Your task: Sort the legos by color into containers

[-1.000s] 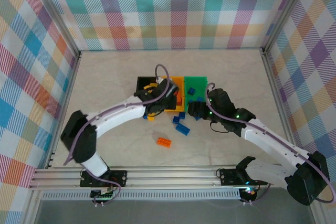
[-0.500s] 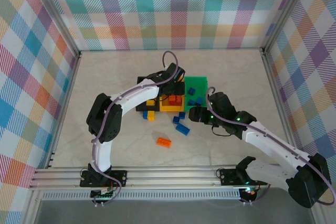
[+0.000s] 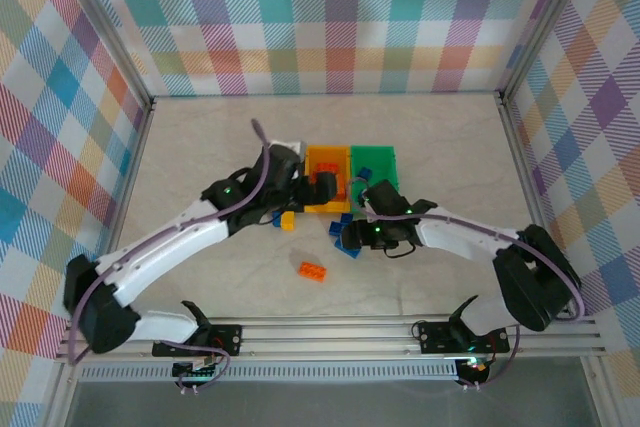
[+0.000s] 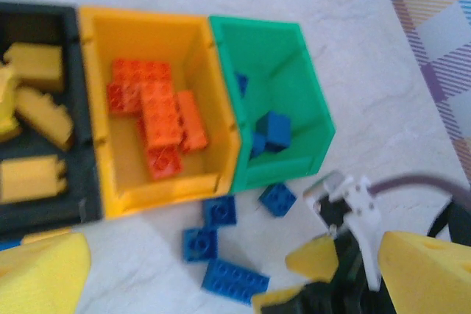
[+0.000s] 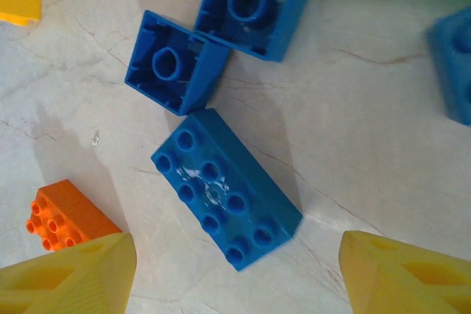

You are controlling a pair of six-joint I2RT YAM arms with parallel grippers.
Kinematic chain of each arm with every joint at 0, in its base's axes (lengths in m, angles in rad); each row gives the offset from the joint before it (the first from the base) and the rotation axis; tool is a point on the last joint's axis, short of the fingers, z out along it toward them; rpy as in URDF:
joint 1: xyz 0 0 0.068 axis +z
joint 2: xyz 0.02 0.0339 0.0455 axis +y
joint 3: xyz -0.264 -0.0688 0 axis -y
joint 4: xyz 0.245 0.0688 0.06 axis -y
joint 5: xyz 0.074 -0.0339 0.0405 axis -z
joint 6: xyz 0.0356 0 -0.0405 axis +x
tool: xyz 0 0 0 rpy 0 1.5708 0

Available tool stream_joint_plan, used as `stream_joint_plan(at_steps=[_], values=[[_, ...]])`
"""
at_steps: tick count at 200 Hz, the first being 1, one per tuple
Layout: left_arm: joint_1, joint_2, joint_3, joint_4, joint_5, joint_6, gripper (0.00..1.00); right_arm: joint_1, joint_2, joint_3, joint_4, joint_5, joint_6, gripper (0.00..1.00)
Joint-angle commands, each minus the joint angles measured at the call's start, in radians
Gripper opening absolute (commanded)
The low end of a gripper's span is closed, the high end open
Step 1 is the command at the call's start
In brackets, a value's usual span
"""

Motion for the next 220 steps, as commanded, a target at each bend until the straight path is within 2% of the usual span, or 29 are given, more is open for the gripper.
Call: stream_joint_plan(at_steps=[1,41,83,99,121,136,160,200,220], values=[[0.0,-0.115,-0.13,-0.08,-0.062,-0.06,1.0,0.027,0.056,0.075,0.014,0.018,-0.066,0.73],[0.002,-0.3,-0.285,-0.153,-0.134,-0.108,1.0,0.062,0.177,0.155,-0.065,0.084,-0.104,0.72],[0.015,-0.332,-0.331,-0.175,-0.154,-0.12,1.0,0.134,0.26,0.207,-0.175,0.175,-0.117,0.67],[0.016,-0.329,-0.33,-0.18,-0.162,-0.117,1.0,0.163,0.28,0.217,-0.215,0.223,-0.107,0.62],[0.018,-0.332,-0.329,-0.181,-0.175,-0.112,1.0,0.18,0.292,0.208,-0.228,0.24,-0.086,0.47],[0.021,-0.337,-0.331,-0.18,-0.186,-0.103,1.0,0.187,0.278,0.191,-0.209,0.23,-0.076,0.36],[0.02,-0.342,-0.335,-0.18,-0.192,-0.089,1.0,0.196,0.219,0.16,-0.168,0.206,-0.064,0.26],[0.02,-0.332,-0.362,-0.162,-0.174,-0.084,1.0,0.185,0.014,0.151,-0.168,0.282,-0.051,0.22],[0.021,-0.326,-0.382,-0.149,-0.173,-0.091,1.0,0.116,-0.045,0.211,-0.189,0.307,-0.068,0.22]])
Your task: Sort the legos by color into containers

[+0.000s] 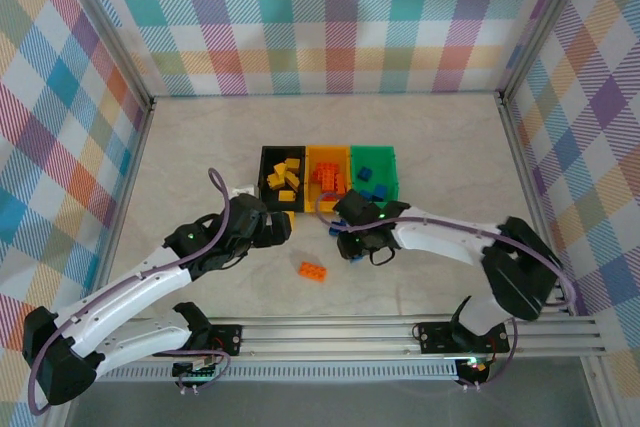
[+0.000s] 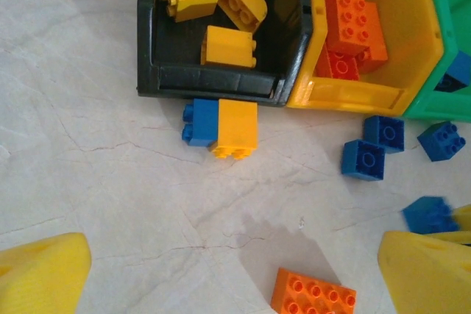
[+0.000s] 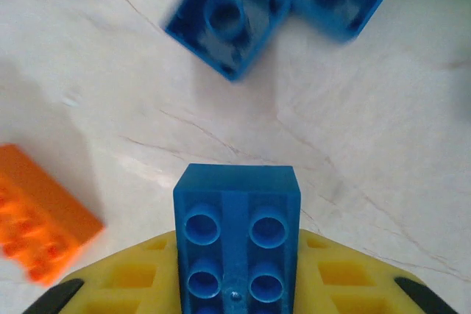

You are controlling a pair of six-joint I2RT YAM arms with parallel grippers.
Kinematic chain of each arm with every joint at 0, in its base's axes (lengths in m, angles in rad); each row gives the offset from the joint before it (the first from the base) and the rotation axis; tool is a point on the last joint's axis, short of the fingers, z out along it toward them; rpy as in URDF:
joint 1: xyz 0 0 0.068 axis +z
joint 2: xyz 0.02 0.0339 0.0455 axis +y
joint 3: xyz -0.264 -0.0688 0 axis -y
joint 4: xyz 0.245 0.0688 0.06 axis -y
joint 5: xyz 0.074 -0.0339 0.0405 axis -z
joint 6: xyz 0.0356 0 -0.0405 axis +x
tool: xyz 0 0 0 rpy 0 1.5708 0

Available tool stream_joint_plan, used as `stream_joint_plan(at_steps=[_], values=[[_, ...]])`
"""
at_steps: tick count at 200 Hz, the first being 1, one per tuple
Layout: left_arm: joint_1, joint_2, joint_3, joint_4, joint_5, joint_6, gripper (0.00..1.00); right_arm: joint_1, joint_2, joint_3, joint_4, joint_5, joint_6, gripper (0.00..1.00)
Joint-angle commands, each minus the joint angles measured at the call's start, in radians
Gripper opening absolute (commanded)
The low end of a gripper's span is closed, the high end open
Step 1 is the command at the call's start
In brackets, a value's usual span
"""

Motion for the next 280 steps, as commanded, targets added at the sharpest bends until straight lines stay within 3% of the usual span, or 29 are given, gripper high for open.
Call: stream_joint_plan(at_steps=[1,43,91,105,121,150,178,203,241,280], values=[[0.011,0.001,-0.036,0.016,-0.008,0.009,1.0,-0.067,-0.082,0.076,-0.02,0.053,-0.003,0.22],[0.012,0.016,-0.052,0.012,-0.001,-0.017,1.0,-0.246,0.037,0.259,0.004,0.025,-0.021,0.25],[0.012,-0.015,-0.078,-0.012,0.013,-0.033,1.0,-0.341,0.277,0.476,-0.039,0.063,0.01,0.27],[0.011,-0.019,-0.086,-0.018,0.023,-0.037,1.0,-0.348,0.314,0.51,-0.042,0.072,0.017,0.34],[0.012,-0.019,-0.097,-0.014,0.037,-0.037,1.0,-0.348,0.328,0.53,-0.036,0.071,0.015,0.54],[0.012,-0.014,-0.106,0.016,0.078,-0.011,1.0,-0.348,0.262,0.495,0.003,0.036,0.009,0.67],[0.002,0.045,-0.095,0.082,0.186,0.05,1.0,-0.333,0.139,0.384,0.036,-0.003,0.029,0.7],[-0.07,0.182,-0.06,0.109,0.232,0.078,1.0,-0.322,0.022,0.245,0.074,-0.029,0.07,0.71],[-0.212,0.383,-0.018,0.151,0.205,0.095,1.0,-0.319,-0.104,0.093,0.09,-0.038,0.101,0.72],[-0.285,0.54,0.052,0.169,0.155,0.111,1.0,-0.319,-0.174,0.036,0.083,-0.019,0.103,0.73]])
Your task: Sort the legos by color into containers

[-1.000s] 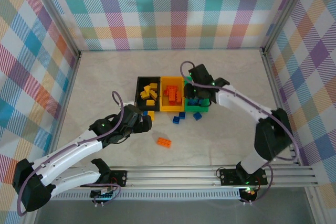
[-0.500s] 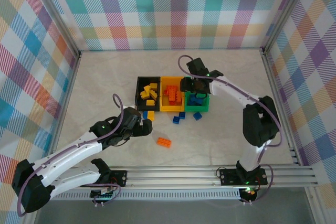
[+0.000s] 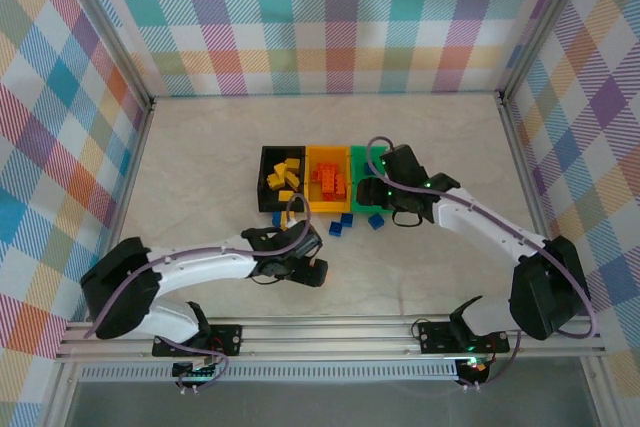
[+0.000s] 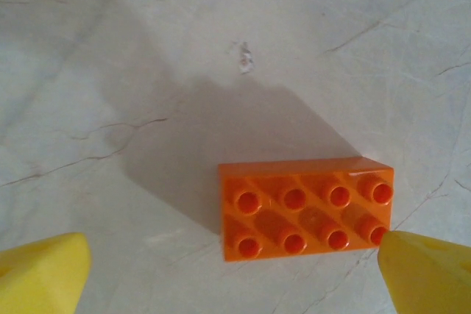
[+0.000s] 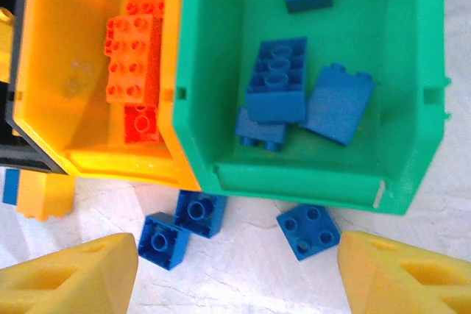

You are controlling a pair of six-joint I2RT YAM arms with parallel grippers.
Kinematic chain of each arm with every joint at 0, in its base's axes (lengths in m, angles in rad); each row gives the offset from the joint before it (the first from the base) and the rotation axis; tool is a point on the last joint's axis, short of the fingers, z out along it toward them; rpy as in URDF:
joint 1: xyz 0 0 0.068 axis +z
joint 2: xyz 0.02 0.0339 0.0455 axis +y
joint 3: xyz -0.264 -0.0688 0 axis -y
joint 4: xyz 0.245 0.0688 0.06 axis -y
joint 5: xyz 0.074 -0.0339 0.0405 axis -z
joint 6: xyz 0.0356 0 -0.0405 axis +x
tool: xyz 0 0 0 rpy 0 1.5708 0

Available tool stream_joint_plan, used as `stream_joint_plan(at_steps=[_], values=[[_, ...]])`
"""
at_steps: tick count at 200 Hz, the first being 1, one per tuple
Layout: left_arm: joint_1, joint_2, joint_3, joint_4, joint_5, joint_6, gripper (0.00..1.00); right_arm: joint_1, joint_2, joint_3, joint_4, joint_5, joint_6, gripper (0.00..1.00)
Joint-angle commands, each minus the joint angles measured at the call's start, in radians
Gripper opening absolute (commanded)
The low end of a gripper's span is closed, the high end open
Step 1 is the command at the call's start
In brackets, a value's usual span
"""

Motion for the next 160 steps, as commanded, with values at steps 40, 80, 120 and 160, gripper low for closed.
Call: stream_joint_plan(at_steps=[40,80,120,160], values=[[-0.104,0.196,0.152,-0.056,-0.12,0.027,1.0,0.003,-0.103,-0.029,0.007,0.027,0.011,0.74],[-0.114,0.226,0.142,-0.062,-0.122,-0.004,0.89,0.003,-0.124,-0.034,0.003,0.049,0.006,0.74],[-0.123,0.211,0.112,-0.049,-0.109,-0.02,0.67,0.003,-0.123,-0.041,0.012,0.06,0.015,0.75],[-0.118,0.118,0.13,-0.067,-0.145,-0.019,0.57,0.001,-0.129,-0.046,0.01,0.065,0.026,0.75]])
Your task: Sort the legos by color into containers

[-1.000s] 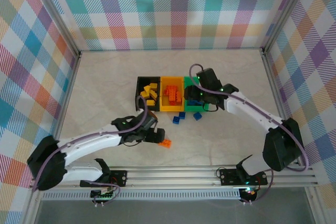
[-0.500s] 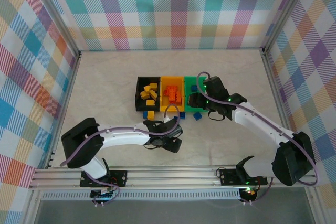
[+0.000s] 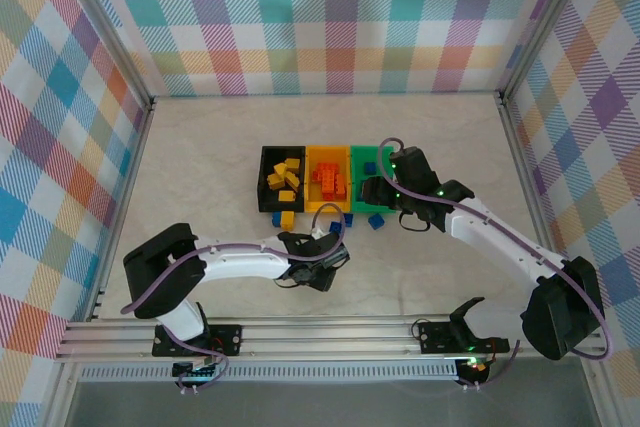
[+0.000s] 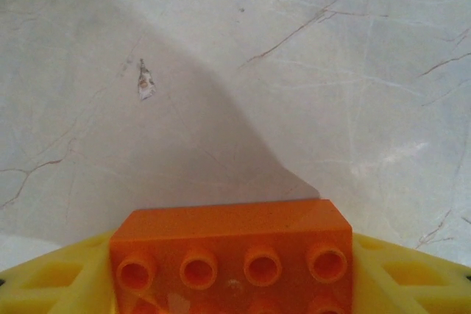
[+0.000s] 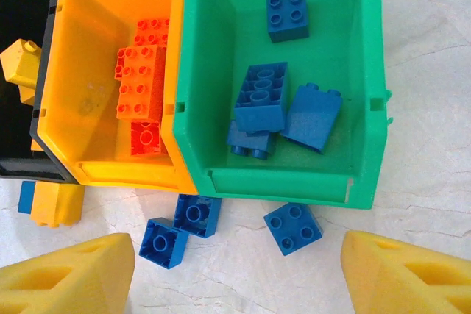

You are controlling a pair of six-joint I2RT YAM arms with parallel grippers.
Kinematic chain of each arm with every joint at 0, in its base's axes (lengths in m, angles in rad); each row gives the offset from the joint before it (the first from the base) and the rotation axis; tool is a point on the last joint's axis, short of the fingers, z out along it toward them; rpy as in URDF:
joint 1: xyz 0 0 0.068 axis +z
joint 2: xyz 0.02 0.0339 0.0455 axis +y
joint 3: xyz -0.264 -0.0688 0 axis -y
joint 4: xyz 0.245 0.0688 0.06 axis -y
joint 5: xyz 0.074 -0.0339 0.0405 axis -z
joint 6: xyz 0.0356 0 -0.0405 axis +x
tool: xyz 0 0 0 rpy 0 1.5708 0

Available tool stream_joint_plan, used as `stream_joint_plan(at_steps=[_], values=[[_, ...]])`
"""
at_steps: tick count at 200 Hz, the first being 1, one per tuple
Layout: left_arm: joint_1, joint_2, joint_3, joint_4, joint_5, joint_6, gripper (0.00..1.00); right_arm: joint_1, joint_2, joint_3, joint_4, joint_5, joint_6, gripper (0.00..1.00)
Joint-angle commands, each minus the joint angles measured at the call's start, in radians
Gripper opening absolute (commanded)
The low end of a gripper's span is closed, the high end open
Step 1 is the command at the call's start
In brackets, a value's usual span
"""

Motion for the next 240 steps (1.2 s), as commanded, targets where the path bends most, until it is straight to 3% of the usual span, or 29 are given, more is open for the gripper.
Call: stream_joint_plan(at_steps=[1,18,52,108,175,240], values=[[-0.003,-0.086,0.009,-0.047,-0.043,0.0,0.57,0.001,-0.022,-0.017,0.01,0.016,0.022,0.75],[0.04,-0.141,0.055,-0.072,-0.089,0.042,0.56,0.001,-0.029,-0.024,0.011,0.01,0.029,0.75],[0.214,-0.183,0.211,-0.05,-0.089,0.159,0.55,0.001,-0.044,-0.052,0.016,0.0,0.045,0.75],[0.381,0.118,0.535,-0.019,-0.043,0.251,0.55,0.002,-0.069,-0.082,-0.006,-0.014,0.061,0.75],[0.42,0.406,0.827,-0.074,-0.037,0.254,0.61,0.002,-0.106,-0.14,-0.035,-0.044,0.069,0.75],[0.42,0.432,0.949,-0.111,0.01,0.227,0.85,0.002,-0.119,-0.206,-0.02,-0.075,0.084,0.75]])
